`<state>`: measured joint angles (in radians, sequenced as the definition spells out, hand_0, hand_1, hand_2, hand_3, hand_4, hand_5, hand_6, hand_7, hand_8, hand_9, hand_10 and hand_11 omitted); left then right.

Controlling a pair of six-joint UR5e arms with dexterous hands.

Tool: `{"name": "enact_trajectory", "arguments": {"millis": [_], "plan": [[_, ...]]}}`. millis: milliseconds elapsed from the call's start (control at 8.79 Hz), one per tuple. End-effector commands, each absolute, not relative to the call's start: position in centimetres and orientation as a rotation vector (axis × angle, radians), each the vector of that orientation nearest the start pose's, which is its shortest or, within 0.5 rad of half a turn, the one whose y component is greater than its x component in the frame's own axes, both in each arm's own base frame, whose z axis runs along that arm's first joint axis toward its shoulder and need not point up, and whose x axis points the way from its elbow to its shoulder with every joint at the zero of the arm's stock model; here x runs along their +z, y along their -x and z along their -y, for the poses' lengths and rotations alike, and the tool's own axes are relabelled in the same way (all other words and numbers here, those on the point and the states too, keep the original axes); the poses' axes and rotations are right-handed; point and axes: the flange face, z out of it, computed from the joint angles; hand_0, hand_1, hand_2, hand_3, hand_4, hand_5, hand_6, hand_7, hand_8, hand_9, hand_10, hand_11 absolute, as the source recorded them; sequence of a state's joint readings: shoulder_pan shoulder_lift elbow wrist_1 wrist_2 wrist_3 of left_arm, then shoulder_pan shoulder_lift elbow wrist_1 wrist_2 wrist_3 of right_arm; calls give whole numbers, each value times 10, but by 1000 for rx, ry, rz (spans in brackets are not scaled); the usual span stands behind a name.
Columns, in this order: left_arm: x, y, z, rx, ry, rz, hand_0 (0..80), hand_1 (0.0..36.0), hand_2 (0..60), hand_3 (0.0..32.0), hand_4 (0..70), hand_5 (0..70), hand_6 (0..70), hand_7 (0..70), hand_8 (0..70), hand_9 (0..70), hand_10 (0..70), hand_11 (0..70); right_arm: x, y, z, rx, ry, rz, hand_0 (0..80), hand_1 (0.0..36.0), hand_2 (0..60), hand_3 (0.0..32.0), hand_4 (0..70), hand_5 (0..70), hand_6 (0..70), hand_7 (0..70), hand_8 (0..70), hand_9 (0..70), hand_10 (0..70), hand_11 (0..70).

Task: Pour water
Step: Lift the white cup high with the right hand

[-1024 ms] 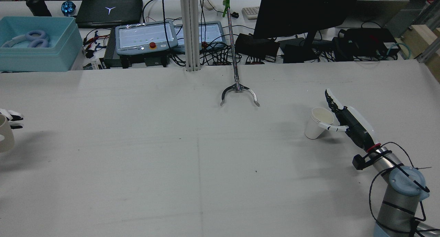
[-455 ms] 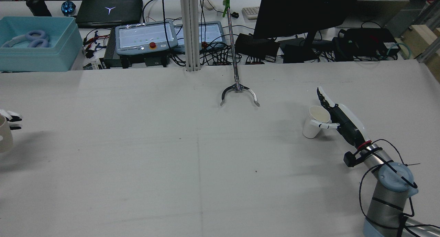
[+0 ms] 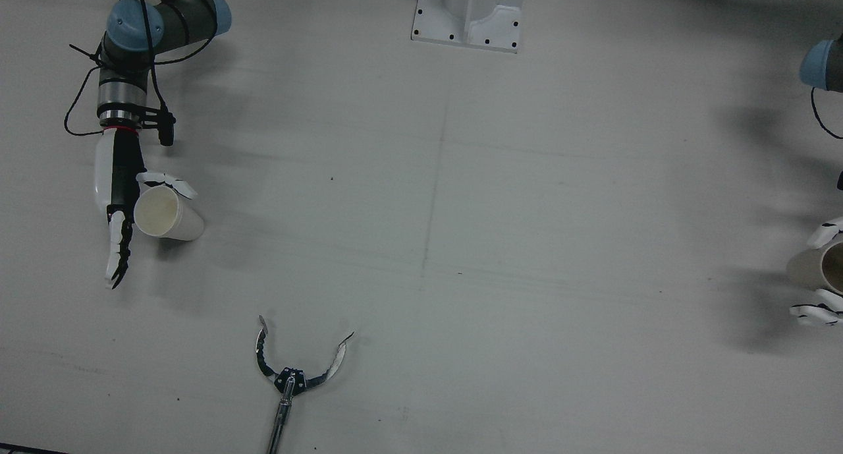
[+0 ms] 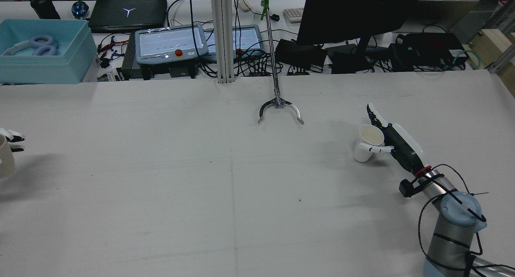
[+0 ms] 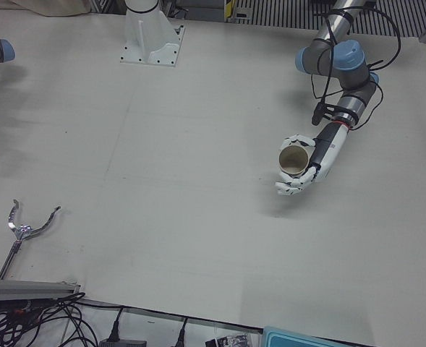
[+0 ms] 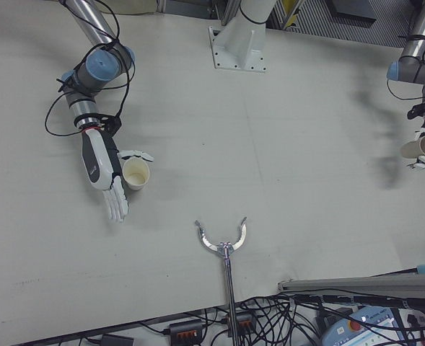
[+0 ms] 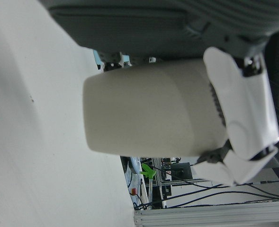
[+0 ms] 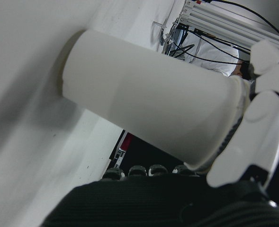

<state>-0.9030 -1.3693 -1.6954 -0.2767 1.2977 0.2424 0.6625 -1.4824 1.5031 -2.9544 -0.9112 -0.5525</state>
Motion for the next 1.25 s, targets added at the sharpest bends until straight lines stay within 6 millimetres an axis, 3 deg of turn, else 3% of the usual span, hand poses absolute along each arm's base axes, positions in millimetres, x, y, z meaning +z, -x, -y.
{"name": "enact_trajectory", "arguments": {"millis": [0, 455, 1138], "plan": [[687, -134, 429, -1720, 220, -2172, 443, 188, 515, 0, 228, 429, 223, 333, 172, 267, 182, 273, 655, 300, 476, -2220, 235, -2773, 413, 147, 210, 0, 0, 0, 0, 0, 0, 0, 0, 0], [686, -134, 429, -1718, 219, -2173, 447, 190, 515, 0, 230, 434, 225, 334, 171, 266, 179, 269, 644, 301, 476, -2185, 183, -2769, 416, 148, 205, 0, 0, 0, 0, 0, 0, 0, 0, 0], [686, -136, 430, -1716, 221, -2174, 448, 190, 515, 0, 232, 438, 228, 333, 171, 263, 181, 271, 657, 302, 468, -2217, 137, -2749, 409, 145, 203, 0, 0, 0, 0, 0, 0, 0, 0, 0]]}}
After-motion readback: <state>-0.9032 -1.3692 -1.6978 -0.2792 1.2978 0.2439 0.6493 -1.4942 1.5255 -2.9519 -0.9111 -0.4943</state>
